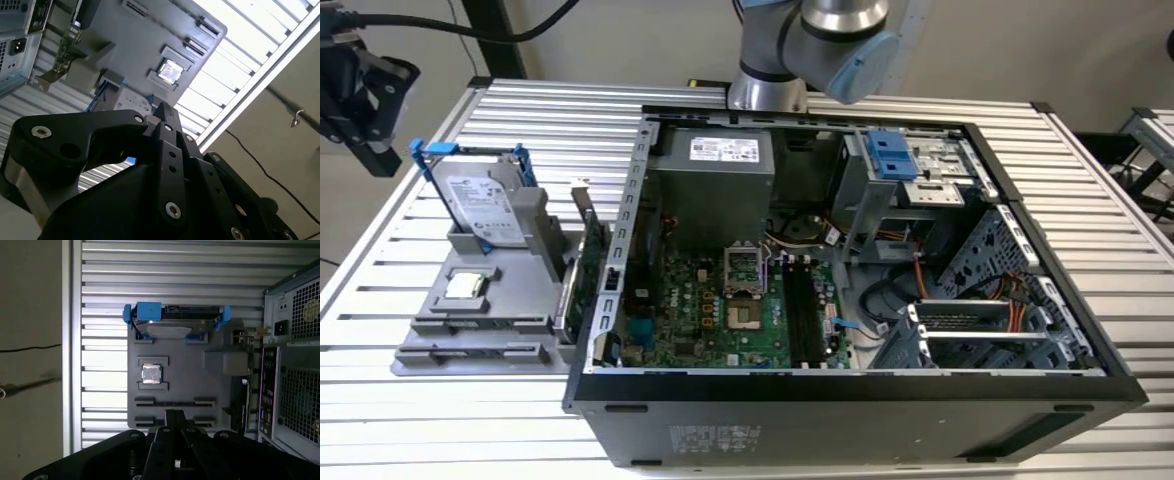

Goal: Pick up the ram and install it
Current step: 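Reach for the ram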

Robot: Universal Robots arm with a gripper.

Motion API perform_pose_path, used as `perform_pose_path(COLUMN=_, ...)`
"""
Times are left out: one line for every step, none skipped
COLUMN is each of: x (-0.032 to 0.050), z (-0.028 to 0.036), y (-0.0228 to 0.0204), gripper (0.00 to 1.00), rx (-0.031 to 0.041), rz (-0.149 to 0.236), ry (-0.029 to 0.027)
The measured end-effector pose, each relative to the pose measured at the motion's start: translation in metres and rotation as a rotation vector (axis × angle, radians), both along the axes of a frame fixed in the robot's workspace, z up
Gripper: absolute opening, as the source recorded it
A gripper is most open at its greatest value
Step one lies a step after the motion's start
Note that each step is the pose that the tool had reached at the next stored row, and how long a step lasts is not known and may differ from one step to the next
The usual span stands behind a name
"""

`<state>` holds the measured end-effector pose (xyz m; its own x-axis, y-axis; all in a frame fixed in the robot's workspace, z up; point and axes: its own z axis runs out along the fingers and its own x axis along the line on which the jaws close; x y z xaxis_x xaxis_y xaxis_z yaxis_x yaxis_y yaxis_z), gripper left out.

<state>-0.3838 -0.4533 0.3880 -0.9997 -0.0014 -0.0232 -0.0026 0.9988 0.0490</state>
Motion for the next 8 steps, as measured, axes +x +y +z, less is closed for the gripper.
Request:
perform_pose_path(x=0.0000, z=-0.0001, y=-0.0024, gripper=0.00, rx=0.0001, rz=0.000, ry=0.0000)
perform_pose_path(x=0.0000, z=-0.0001, y=-0.0051, gripper=0.00, rx=0.0000, rz=0.000, ry=0.0000)
perform_pose_path(x=0.0000, z=-0.0002, y=-0.0075, gripper=0.00, rx=0.0000, rz=0.000, ry=0.0000)
perform_pose_path(x=0.0000, z=-0.0003, y=-0.0099, gripper=0.00, rx=0.0000, rz=0.000, ry=0.0000)
perform_pose_path(x=0.0000, z=-0.0003, y=-0.0126, gripper=0.00, rx=0.0000, rz=0.000, ry=0.0000)
perform_pose_path(x=0.0000, z=-0.0004, y=-0.0151, gripper=0.00, rx=0.0001, rz=0.000, ry=0.0000)
perform_pose_path(x=0.0000, z=-0.0005, y=-0.0174, gripper=0.00, rx=0.0000, rz=0.000, ry=0.0000)
perform_pose_path(x=0.0000, z=-0.0006, y=-0.0199, gripper=0.00, rx=0.0000, rz=0.000, ry=0.0000)
